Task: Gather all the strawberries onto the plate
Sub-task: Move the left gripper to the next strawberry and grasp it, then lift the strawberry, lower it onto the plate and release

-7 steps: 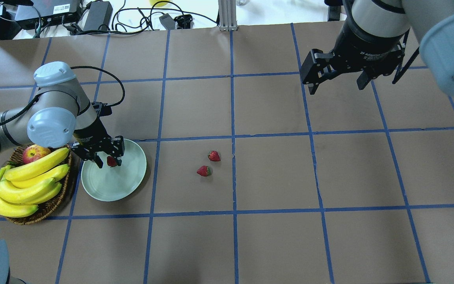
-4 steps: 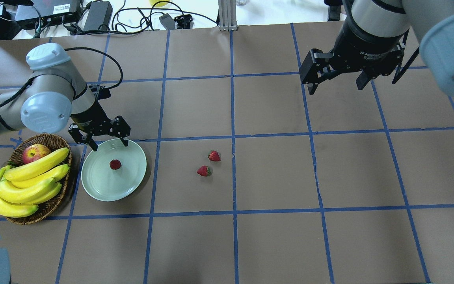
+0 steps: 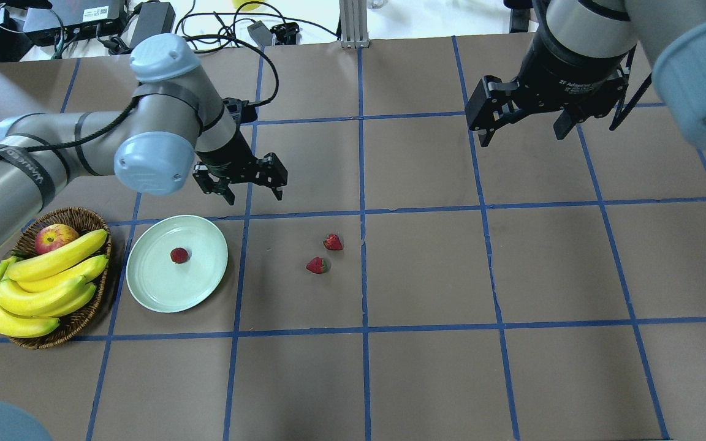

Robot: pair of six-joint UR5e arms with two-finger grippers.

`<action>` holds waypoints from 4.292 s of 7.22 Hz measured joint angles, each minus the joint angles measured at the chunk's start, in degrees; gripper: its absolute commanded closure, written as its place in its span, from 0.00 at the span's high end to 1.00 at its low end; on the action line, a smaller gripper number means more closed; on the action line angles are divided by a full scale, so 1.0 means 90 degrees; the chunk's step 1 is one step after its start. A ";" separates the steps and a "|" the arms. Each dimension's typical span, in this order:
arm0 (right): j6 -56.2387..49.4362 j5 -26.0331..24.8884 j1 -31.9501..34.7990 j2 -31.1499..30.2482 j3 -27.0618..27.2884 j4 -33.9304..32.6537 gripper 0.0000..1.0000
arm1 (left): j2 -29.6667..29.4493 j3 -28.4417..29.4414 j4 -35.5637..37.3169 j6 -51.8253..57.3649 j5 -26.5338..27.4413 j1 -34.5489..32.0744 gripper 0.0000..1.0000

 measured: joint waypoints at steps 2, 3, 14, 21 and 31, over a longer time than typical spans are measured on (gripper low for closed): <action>0.0000 -0.0015 -0.0002 0.0000 0.0000 0.0000 1.00 | -0.0118 -0.0109 0.0583 -0.0456 -0.0018 -0.0584 1.00; 0.0000 -0.0025 -0.0006 0.0000 0.0000 0.0000 1.00 | -0.0229 -0.0229 0.0838 -0.0533 -0.0101 -0.0740 1.00; 0.0000 -0.0037 -0.0014 0.0000 -0.0001 0.0009 1.00 | -0.0734 -0.0813 0.1664 -0.0623 -0.0614 -0.0889 0.16; 0.0000 -0.0062 -0.0028 -0.0009 -0.0001 0.0042 1.00 | -0.0497 0.0115 0.0740 -0.0823 -0.0629 -0.0562 0.00; -0.0117 -0.0084 -0.0027 -0.0045 0.0003 0.0108 1.00 | -0.0141 -0.0358 -0.1183 0.2472 0.1120 0.1559 1.00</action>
